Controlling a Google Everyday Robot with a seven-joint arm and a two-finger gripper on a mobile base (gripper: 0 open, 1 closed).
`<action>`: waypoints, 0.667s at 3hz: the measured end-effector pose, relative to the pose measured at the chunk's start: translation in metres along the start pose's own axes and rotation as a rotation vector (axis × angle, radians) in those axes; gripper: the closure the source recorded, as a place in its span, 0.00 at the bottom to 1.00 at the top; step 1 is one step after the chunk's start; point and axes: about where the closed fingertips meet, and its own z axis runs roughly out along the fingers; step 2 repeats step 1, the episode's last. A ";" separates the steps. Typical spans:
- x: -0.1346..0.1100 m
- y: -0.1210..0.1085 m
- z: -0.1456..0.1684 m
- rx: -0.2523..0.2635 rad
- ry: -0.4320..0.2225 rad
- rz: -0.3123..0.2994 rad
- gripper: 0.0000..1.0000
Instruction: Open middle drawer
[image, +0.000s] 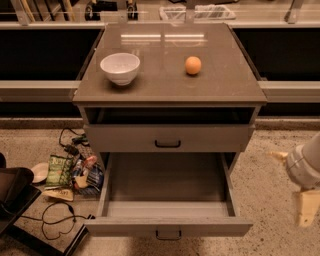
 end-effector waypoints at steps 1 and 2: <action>-0.008 -0.001 -0.071 0.087 0.063 -0.041 0.00; -0.008 -0.001 -0.071 0.087 0.063 -0.041 0.00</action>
Offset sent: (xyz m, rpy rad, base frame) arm 0.0000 0.0000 0.0000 0.0000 0.0000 0.0000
